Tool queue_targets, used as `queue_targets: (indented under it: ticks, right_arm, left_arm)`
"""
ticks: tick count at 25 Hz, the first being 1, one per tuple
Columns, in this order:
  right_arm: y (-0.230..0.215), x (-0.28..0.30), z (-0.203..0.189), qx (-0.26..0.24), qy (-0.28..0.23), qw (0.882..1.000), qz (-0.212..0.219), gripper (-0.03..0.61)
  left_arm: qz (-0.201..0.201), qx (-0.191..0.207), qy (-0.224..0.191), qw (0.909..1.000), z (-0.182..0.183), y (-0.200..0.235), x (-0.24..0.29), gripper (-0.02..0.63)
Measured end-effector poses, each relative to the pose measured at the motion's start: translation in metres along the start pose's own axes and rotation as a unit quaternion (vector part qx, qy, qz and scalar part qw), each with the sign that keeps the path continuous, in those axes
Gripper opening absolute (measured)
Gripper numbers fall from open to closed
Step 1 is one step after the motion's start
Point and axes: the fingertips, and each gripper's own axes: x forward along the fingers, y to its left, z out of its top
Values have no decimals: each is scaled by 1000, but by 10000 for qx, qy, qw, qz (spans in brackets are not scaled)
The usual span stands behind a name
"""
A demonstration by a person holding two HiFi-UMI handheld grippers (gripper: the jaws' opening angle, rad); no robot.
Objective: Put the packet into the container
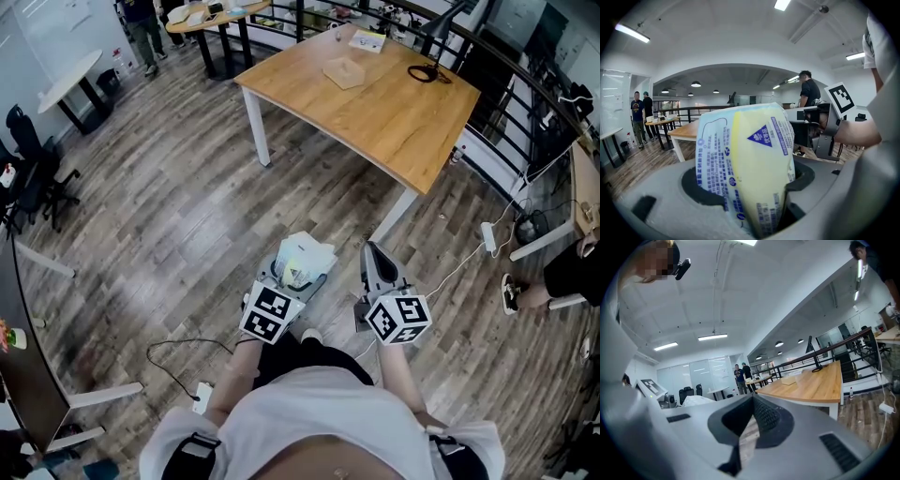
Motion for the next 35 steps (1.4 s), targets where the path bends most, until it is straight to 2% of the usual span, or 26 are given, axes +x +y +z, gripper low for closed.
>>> queue_targets:
  ticks: [6, 18, 35]
  right_arm:
    - [-12, 10, 5, 31, -3, 10000, -29, 11]
    - [-45, 46, 11, 168, 41, 9996, -203, 11]
    - [-99, 176, 42, 181, -19, 9989, -431, 11]
  left_arm:
    - [60, -20, -58, 10000, 7, 10, 14, 350]
    - [-133, 20, 39, 9999, 28, 34, 53, 350]
    - [-305, 108, 37, 9995, 81, 145, 142, 350]
